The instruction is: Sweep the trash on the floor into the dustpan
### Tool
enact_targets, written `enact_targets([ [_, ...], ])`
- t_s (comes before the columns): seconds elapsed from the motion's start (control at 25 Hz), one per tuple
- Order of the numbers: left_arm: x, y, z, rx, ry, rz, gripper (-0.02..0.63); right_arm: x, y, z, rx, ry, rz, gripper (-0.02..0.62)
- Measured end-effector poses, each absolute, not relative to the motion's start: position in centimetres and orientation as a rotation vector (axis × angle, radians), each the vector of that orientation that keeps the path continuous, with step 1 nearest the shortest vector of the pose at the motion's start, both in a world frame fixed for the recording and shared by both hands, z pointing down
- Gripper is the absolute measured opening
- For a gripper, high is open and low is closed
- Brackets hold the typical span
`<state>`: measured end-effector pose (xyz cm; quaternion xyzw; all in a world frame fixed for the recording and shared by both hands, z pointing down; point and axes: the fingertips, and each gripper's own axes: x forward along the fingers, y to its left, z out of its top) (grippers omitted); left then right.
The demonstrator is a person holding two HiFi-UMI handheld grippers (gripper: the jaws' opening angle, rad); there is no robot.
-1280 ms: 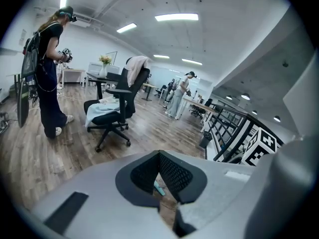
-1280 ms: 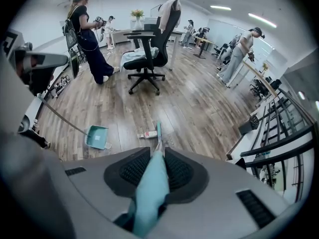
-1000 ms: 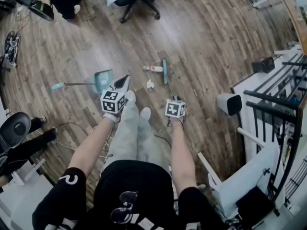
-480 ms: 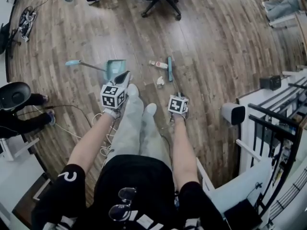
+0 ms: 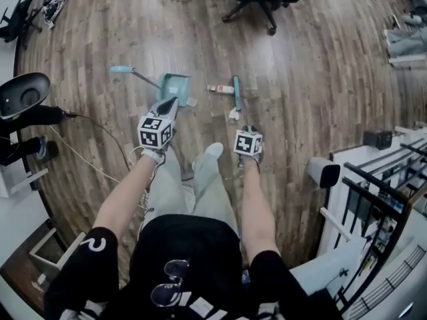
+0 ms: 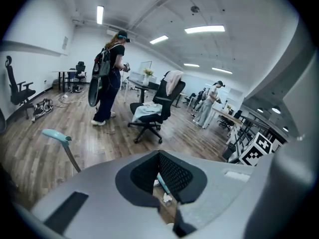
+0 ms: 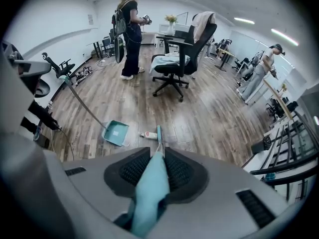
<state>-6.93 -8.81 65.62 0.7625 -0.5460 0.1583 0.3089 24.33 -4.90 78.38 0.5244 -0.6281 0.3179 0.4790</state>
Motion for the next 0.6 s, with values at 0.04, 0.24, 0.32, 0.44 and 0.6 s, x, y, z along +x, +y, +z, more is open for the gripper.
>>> enact_targets([
  [0.04,-7.8,-8.7,65.7,2.010,-1.444,0.417,-0.002,23.5,-4.9,78.3,1.277,-1.528,0.774,0.084],
  [0.24,-12.6,-8.4,66.1,1.992,-1.440,0.410,-0.002,18.0,-4.9,78.3,1.253,-1.543,0.808,0.084],
  [0.32,-14.8,-8.6,66.2,1.989,-1.442,0.411,-0.002,15.4,-4.9,78.4,1.249,-1.545,0.833,0.084],
  [0.44,-17.7,-8.3,66.5,1.978,-1.439,0.418,-0.002,11.5,-4.2,78.6,1.245,-1.538,0.866,0.084],
  [0.6,-21.7,-8.0,66.5,1.976,-1.437,0.415,-0.002,6.2,-3.8,78.8,1.250,-1.537,0.893,0.084],
])
